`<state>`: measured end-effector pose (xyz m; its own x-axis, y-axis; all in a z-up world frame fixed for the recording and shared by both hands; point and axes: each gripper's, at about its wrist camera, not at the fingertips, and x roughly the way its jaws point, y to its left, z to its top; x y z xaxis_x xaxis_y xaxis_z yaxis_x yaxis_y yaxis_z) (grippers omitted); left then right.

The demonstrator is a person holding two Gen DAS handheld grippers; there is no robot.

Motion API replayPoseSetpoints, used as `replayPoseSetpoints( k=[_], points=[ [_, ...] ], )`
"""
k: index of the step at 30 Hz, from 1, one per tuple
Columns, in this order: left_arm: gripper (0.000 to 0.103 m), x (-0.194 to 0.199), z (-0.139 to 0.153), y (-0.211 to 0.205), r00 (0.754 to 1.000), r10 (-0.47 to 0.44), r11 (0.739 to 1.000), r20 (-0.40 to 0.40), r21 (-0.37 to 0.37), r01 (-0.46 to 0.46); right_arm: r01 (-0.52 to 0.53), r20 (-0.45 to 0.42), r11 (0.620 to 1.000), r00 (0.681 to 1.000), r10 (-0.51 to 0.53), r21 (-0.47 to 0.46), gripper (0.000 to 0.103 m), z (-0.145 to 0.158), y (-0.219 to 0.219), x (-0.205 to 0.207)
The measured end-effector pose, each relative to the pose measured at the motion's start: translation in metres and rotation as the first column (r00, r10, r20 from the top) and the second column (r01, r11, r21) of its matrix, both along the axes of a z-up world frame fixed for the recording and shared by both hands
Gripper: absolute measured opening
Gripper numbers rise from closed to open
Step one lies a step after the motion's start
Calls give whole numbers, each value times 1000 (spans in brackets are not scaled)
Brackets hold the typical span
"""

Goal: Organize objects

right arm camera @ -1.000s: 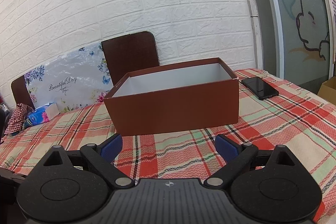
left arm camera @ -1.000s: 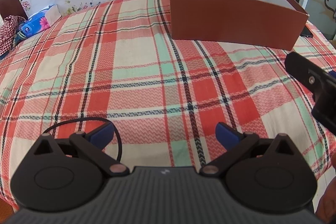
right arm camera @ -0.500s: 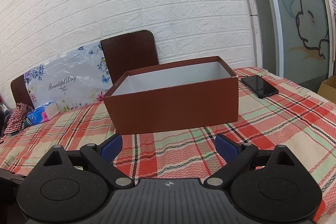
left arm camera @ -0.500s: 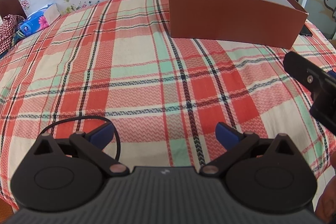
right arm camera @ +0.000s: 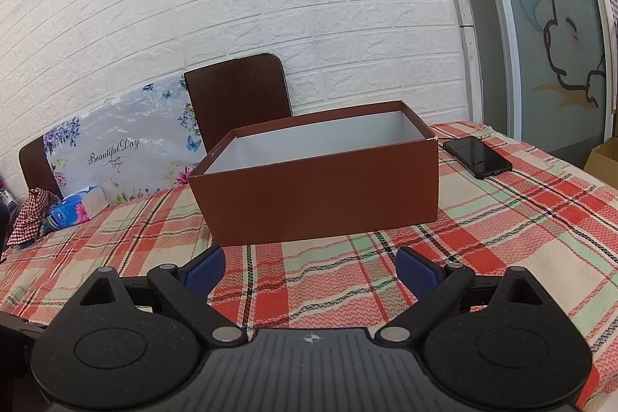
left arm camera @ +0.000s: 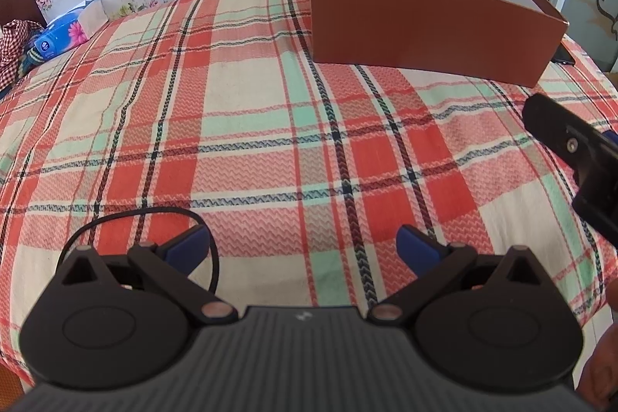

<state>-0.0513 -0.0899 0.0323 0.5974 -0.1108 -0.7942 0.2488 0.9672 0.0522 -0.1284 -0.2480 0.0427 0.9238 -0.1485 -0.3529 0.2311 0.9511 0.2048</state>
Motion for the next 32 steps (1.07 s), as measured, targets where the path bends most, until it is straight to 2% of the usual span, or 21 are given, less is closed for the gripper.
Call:
replayPoseSetpoints(
  k=[18, 32],
  points=[
    [103, 1, 0, 1, 1000, -7, 1000, -6, -5, 7, 2, -1, 1000, 1000, -2, 1, 95, 0, 1, 0],
    [103, -4, 7, 0, 998, -42, 999, 42, -7, 42, 4, -2, 1000, 1000, -4, 1, 95, 1, 2, 0]
  ],
)
